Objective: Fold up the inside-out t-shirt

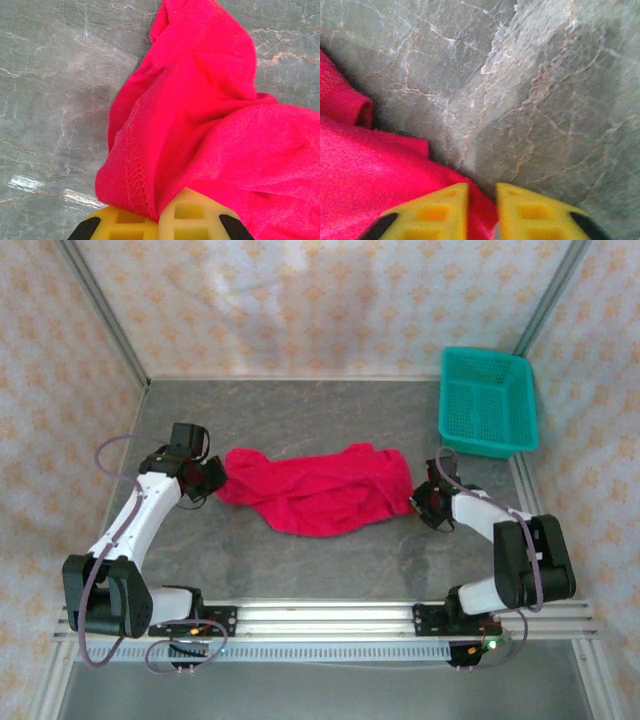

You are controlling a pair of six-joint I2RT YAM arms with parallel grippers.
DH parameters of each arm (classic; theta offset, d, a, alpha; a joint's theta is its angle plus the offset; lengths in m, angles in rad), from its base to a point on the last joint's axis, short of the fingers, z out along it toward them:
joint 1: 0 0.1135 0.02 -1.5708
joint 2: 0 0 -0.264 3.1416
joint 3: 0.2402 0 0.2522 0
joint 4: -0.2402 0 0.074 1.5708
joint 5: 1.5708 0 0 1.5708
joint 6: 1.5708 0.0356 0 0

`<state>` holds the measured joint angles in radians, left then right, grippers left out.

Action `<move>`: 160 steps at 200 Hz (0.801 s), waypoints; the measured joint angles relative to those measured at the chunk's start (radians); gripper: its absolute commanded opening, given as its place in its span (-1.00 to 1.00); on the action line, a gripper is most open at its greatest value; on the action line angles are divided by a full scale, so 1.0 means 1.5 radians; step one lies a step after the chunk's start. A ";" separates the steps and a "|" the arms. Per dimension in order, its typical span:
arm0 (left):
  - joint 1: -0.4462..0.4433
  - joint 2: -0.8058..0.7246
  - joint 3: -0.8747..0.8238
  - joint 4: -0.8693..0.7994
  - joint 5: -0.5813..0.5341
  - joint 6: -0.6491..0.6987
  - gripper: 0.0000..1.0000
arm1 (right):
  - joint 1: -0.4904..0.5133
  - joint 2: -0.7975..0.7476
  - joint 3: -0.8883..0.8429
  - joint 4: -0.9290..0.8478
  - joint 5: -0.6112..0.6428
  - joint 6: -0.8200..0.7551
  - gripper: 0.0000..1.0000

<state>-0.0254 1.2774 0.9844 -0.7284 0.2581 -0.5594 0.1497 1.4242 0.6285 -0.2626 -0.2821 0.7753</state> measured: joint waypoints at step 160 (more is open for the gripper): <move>0.081 0.109 0.626 -0.151 -0.024 0.001 -1.00 | -0.045 -0.082 0.660 -0.210 0.216 -0.215 -1.00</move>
<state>0.0967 1.4414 1.9228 -0.9543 0.2226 -0.5575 0.0830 1.3006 1.6192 -0.5770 0.0422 0.4526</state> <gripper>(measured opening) 0.064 0.062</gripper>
